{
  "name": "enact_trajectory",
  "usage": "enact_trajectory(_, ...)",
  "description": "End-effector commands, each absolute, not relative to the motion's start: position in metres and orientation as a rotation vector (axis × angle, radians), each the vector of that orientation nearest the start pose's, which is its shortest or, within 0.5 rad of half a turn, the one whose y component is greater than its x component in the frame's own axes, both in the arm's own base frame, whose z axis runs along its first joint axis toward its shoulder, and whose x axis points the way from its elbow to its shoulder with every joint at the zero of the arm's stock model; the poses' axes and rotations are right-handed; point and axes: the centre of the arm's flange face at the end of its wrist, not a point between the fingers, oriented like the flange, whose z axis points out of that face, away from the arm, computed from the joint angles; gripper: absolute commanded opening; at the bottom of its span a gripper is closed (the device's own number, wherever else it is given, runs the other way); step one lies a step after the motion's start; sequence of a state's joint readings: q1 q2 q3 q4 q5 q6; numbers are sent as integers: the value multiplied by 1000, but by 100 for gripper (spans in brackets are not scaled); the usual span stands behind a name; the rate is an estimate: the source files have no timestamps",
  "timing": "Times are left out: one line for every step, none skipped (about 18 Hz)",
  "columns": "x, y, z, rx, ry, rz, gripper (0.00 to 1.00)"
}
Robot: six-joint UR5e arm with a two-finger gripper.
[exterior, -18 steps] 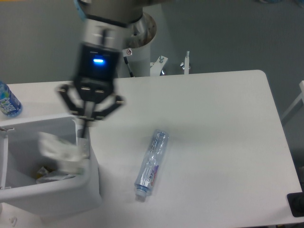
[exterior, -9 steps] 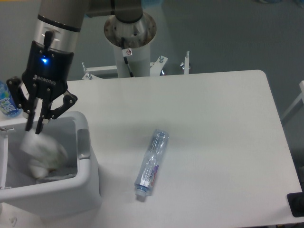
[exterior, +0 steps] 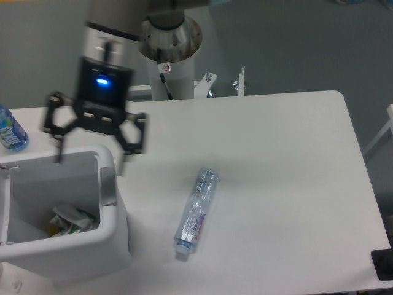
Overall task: Place the trash in the trash can
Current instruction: 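Move the open gripper back and lower it over the water bottle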
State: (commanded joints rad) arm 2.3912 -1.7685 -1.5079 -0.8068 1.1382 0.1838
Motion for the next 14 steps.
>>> enact_trajectory(-340, 537, 500, -2341, -587, -76, 100)
enact_trajectory(-356, 536, 481, -2367, -578, -69, 100)
enact_trajectory(-373, 535, 464, -2394, -566, -58, 100)
enact_trajectory(-385, 537, 445, -2428, -539, -50, 100)
enact_trajectory(-395, 541, 423, -2475, -508, -28, 100)
enact_trajectory(-405, 543, 400, -2534, -487, 18, 100)
enact_trajectory(-412, 545, 381, -2586, -481, 57, 100)
enact_trajectory(-418, 548, 364, -2616, -491, 63, 100)
enact_trajectory(-420, 552, 349, -2633, -502, 43, 100)
enact_trajectory(-416, 560, 330, -2656, -490, 18, 100)
enact_trajectory(-414, 566, 315, -2674, -484, -3, 100)
enact_trajectory(-412, 571, 302, -2688, -482, -20, 100)
enact_trajectory(-409, 577, 295, -2695, -480, -32, 100)
enact_trajectory(-403, 580, 289, -2706, -469, -44, 100)
